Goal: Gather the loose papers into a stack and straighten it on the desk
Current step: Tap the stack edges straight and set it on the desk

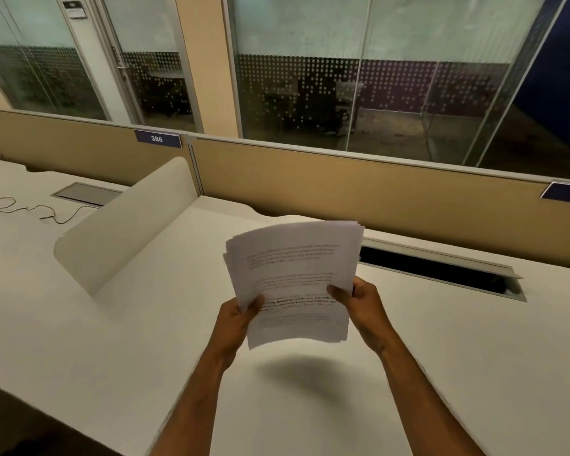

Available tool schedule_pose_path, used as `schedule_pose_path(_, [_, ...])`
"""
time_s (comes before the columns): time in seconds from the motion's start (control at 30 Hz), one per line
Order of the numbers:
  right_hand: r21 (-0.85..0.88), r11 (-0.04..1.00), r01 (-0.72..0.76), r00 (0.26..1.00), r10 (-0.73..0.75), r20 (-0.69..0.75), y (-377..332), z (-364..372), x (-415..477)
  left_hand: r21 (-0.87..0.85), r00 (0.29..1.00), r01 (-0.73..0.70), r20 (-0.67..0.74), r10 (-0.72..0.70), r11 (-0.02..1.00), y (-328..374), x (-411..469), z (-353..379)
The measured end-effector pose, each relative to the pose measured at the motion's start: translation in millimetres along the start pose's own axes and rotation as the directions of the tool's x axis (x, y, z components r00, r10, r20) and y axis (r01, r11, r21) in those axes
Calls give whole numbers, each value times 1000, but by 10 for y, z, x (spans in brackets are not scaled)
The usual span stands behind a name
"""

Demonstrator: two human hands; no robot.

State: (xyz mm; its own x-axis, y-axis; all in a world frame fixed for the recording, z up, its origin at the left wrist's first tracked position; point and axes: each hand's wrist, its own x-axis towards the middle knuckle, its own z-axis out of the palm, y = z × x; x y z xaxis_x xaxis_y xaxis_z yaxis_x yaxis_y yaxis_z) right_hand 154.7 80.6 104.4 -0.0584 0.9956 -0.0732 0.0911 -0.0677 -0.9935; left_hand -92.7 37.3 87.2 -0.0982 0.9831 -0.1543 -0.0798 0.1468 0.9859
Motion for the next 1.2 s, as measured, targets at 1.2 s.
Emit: schedule_pose_path(1.2, [1,990,143,958,-138,-251,-120,90,-295,108,983,-148,-96,159,983,264,-106,269])
